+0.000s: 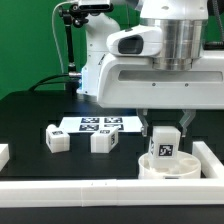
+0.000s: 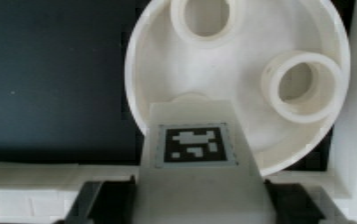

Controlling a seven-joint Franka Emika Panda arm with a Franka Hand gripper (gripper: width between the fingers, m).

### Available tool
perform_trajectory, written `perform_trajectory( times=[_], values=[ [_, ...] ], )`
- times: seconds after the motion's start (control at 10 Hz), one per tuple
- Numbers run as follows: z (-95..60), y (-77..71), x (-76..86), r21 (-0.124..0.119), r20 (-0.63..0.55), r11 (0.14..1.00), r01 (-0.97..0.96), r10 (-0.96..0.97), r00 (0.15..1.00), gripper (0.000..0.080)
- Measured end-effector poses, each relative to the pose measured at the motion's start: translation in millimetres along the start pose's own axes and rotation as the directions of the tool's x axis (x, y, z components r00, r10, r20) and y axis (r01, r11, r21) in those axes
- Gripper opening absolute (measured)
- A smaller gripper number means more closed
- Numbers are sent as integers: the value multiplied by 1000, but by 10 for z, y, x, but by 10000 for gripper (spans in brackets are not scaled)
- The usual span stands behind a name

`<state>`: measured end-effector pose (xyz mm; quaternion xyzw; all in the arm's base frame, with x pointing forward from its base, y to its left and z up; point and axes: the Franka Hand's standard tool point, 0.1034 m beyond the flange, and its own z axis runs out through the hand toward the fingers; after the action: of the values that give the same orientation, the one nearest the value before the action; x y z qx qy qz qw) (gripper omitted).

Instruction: Assemble stool

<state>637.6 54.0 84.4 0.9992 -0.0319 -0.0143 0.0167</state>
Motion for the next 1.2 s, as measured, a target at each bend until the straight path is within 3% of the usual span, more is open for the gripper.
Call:
perform_trajectory(
  times=[0.3, 0.5, 0.7, 0.9, 1.2],
  values=[
    [2, -5, 0, 6, 1, 973, -230, 230, 973, 340],
    [7, -18, 23, 61, -36, 894, -445, 447, 894, 340],
    [7, -36, 17, 83, -43, 825, -560, 564, 825, 340],
    [8, -70, 35, 117, -20, 698, -707, 713, 701, 340],
    [9, -180, 31, 130, 38, 463, -877, 881, 471, 340]
  ],
)
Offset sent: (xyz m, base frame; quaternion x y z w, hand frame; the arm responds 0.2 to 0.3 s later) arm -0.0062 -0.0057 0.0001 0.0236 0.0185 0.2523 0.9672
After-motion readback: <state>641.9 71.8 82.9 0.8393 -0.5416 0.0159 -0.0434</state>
